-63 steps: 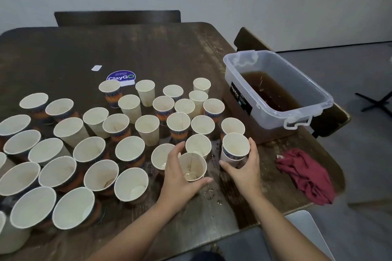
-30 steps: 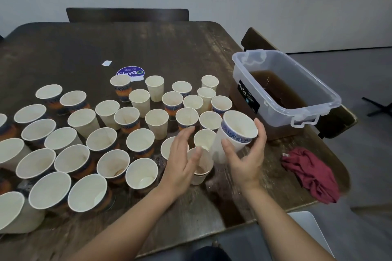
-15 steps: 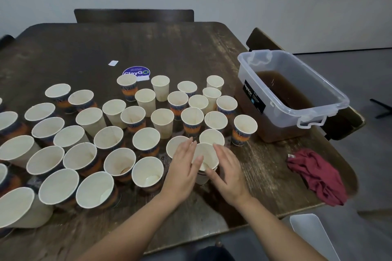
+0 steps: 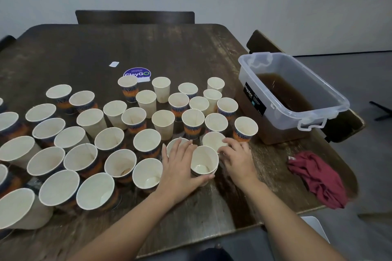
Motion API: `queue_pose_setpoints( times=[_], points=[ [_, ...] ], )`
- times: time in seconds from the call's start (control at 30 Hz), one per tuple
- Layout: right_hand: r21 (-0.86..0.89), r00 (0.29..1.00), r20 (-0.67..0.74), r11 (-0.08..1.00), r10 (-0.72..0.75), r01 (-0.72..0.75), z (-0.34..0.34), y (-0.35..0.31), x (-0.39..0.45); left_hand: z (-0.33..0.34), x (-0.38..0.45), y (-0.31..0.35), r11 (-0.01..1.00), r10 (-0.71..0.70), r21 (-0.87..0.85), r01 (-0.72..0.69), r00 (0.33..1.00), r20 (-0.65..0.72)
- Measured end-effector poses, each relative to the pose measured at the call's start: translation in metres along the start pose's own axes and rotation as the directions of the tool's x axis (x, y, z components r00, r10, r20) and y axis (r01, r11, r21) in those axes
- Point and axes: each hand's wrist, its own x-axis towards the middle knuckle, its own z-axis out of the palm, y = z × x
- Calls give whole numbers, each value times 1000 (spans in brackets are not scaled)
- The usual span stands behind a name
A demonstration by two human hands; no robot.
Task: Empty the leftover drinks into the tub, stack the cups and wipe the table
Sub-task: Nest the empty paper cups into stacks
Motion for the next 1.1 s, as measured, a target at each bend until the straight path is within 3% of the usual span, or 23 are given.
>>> queue_pose_setpoints(
  times=[0.13, 0.33, 0.43, 0.53, 0.67, 0.9, 1.03, 1.1],
  points=[
    [73, 997, -24, 994, -79, 81, -10, 2, 8, 1, 0, -3, 999, 8, 37, -7, 999, -36],
    [203, 957, -288, 976, -13, 74, -36, -24, 30, 8, 2, -5, 1000, 18, 3, -18, 995, -97],
    [212, 911, -410, 965, -53, 151, -51, -40, 40, 10, 5, -6, 1000, 3, 5, -3, 994, -111],
    [279, 885, -464, 945, -20, 168, -61, -53, 44, 13, 8, -5, 1000, -18, -3, 17, 994, -105],
    [392, 915, -403, 906, 14, 159, -61, -60, 36, 15, 8, -5, 1000, -17, -16, 15, 991, -130],
    [328, 955, -243, 912, -168, 244, -33, -55, -4, 11, 4, -3, 994, -51, -101, 35, 986, -161],
    [435, 968, -115, 865, -222, 250, -15, -45, -21, 7, 1, -3, 985, -18, -174, -13, 985, -172],
    [456, 973, -64, 861, -220, 224, -10, -42, -29, 8, 1, -5, 992, 21, -124, -39, 989, -143]
  ],
)
